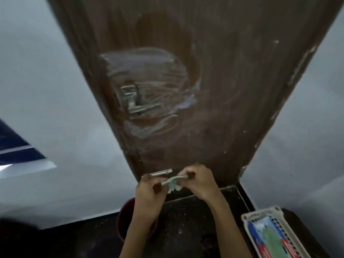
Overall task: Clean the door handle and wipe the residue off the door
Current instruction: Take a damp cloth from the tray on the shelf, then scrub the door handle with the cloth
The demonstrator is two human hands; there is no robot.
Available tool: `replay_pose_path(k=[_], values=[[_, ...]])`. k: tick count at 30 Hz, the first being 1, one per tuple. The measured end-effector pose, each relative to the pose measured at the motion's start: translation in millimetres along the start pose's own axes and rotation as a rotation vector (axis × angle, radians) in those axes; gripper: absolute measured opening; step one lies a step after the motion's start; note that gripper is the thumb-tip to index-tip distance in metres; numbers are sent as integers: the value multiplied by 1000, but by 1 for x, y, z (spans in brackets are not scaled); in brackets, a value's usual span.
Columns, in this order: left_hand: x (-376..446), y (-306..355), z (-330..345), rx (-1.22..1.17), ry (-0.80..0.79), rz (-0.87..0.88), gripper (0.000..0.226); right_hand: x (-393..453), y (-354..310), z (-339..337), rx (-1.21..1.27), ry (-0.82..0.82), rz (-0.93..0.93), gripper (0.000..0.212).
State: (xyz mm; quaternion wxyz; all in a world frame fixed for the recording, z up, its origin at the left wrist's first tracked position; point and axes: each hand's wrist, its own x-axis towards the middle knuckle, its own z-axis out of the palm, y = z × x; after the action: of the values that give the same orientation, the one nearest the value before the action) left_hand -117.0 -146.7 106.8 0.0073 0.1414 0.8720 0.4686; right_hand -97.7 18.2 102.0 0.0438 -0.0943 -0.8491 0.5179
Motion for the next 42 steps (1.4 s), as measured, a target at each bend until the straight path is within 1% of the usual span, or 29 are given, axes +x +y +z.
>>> replay_pose_path(k=[1,2,4,7,10,13,14,16,18,21,23,25,27,28,29,32,33,35,37,39,42], values=[[4,-6,-14,21,24,-15,9,6,-9,10,25,-7,3,7],[9,-11,-24,1,28,-53,5,11,-16,18,107,-24,33,8],[19,-21,-49,-132,16,-153,10,21,-34,36,307,-94,91,14],[31,-30,-77,-323,64,-257,13,34,-63,61,417,-183,67,16],[46,-42,-97,-433,136,-317,18,50,-82,85,509,-234,29,19],[61,-52,-109,-601,126,-311,7,64,-89,102,553,-175,60,9],[65,-54,-112,-664,108,-300,5,68,-90,107,567,-140,80,11],[72,-57,-111,-746,61,-292,9,74,-87,110,553,-70,111,18],[78,-55,-107,-759,4,-286,17,77,-82,108,525,-37,107,21],[92,-46,-98,-768,-51,-282,22,84,-79,97,526,-26,68,13],[105,-37,-92,-794,-58,-297,22,95,-79,86,420,39,21,19],[118,-23,-87,-846,-65,-328,23,109,-84,73,326,88,-27,19],[129,-10,-84,-900,-92,-341,24,121,-89,62,308,133,-73,18],[135,-5,-83,-915,-91,-340,24,128,-91,58,313,194,-101,17],[141,-1,-82,-931,-73,-344,24,133,-92,55,321,293,-131,17],[154,-1,-79,-1021,-6,-407,29,148,-94,49,299,686,-231,14],[156,-3,-78,-1064,-2,-447,33,151,-94,49,278,780,-256,14],[158,-6,-75,-1149,0,-515,43,154,-89,49,241,894,-308,17],[162,-5,-73,-1215,-5,-547,52,158,-86,50,200,945,-361,20],[169,-2,-72,-1277,-21,-557,60,164,-84,54,108,950,-417,21],[176,5,-70,-1359,-38,-565,70,168,-87,71,-27,880,-505,25]])
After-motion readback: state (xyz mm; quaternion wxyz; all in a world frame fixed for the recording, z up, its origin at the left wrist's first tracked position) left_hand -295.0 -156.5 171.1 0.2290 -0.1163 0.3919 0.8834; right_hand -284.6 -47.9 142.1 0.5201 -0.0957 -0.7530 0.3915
